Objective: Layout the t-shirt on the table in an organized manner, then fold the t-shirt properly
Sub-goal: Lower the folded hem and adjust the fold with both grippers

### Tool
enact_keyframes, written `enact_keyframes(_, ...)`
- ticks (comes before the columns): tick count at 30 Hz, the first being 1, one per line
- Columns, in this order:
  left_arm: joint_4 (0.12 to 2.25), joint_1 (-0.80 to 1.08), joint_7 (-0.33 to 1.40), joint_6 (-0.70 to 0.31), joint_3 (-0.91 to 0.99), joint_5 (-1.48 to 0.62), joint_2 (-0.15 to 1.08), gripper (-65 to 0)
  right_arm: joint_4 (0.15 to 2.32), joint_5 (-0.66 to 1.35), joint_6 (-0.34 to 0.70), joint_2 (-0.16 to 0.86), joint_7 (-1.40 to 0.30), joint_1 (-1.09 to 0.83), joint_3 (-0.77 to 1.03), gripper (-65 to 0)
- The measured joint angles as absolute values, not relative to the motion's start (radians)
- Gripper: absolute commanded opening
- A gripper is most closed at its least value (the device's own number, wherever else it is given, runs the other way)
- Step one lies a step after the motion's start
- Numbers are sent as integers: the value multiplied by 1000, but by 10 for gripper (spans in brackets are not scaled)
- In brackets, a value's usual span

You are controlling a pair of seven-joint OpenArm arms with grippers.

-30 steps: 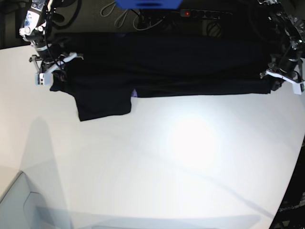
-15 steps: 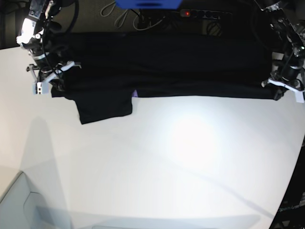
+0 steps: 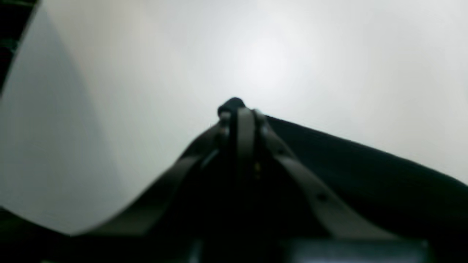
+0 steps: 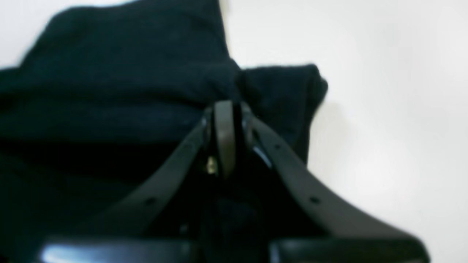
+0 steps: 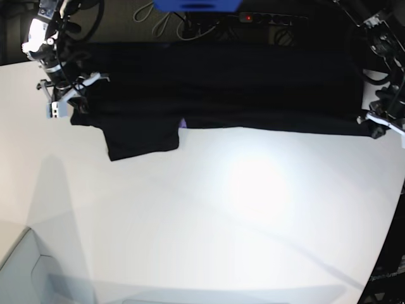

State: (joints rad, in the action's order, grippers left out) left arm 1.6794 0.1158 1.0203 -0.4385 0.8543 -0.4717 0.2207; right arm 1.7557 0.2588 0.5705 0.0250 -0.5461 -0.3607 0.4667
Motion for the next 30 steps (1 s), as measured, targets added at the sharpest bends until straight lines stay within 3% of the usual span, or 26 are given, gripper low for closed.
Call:
enact_keyframes(5, 1663, 125, 1042, -439, 846, -468, 231, -649, 1688, 264, 572, 33, -527, -355, 462, -650)
enact_keyframes(17, 1373, 113, 1004, -439, 846, -473, 231, -649, 1514, 296, 577, 39, -475, -287, 463, -650)
enact_keyframes(26, 1248, 116, 704, -455, 673, -467, 256, -649, 1479, 293, 583, 56, -488, -233, 462, -650)
enact_keyframes(30, 1155, 55, 602, -467, 653, -428, 254, -649, 1474, 173, 587, 52, -498, -170, 462, -650)
